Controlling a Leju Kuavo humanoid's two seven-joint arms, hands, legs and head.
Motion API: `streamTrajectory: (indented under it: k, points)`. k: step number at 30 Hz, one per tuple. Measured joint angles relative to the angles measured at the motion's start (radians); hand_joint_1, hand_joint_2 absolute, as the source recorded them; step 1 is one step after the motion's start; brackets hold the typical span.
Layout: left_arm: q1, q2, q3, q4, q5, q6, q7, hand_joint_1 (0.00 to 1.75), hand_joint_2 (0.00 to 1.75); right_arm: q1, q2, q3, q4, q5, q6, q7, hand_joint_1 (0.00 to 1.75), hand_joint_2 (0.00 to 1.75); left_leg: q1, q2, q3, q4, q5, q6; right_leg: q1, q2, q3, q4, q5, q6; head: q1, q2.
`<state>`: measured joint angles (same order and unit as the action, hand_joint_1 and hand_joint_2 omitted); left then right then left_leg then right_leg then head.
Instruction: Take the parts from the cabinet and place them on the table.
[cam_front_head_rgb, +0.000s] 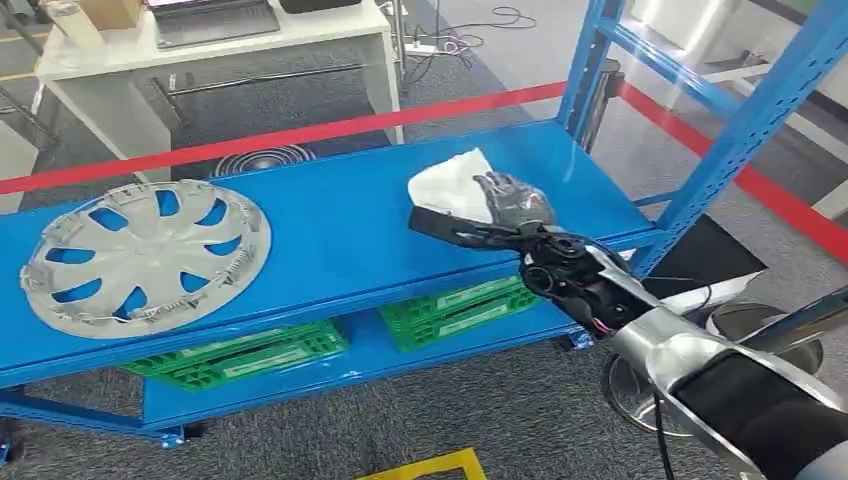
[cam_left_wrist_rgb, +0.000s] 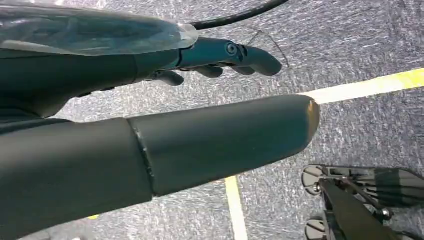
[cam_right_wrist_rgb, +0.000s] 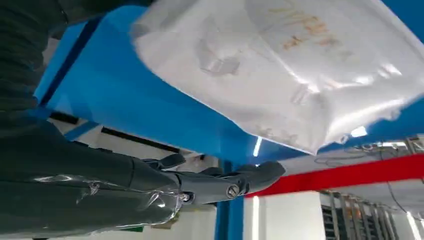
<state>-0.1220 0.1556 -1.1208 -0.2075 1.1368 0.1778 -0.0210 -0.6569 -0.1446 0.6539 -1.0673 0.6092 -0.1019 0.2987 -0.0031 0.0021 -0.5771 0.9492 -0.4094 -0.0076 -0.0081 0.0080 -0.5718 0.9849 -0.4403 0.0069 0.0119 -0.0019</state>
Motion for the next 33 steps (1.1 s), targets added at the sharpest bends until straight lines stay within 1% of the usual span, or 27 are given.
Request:
streamTrajectory:
  k: [5,11,15,24,33]
  points:
    - [0.0,-0.001,0.0,0.0,0.001,-0.001,0.0,0.0,0.0,-0.016,0.0,0.005,-0.058,-0.017,0.047,0.014,0.0,1.75,0.0,0.0,0.0,0.0,0.0,0.0,0.0,0.0,0.0,0.0,0.0,0.0,0.0,0.0]
    - [0.0,-0.004,0.0,0.0,-0.001,-0.001,0.007,0.0,0.0,-0.029,0.0,0.02,-0.048,-0.065,0.068,-0.029,0.0,1.75,0.0,0.0,0.0,0.0,0.0,0.0,0.0,0.0,0.0,0.0,0.0,0.0,0.0,0.0]
    - [0.0,-0.006,0.0,0.0,-0.005,-0.001,0.014,0.0,0.0,-0.03,0.0,0.024,-0.022,-0.088,0.06,-0.051,0.0,1.75,0.0,0.0,0.0,0.0,0.0,0.0,0.0,0.0,0.0,0.0,0.0,0.0,0.0,0.0]
    - [0.0,-0.007,0.0,0.0,-0.026,-0.002,0.012,0.0,0.0,-0.032,0.0,0.016,0.053,-0.098,0.027,-0.071,0.0,1.75,0.0,0.0,0.0,0.0,0.0,0.0,0.0,0.0,0.0,0.0,0.0,0.0,0.0,0.0]
    - [0.0,-0.007,0.0,0.0,-0.029,-0.004,0.011,0.0,0.0,-0.05,0.0,0.003,0.141,-0.111,-0.02,-0.174,0.0,1.75,0.0,0.0,0.0,0.0,0.0,0.0,0.0,0.0,0.0,0.0,0.0,0.0,0.0,0.0]
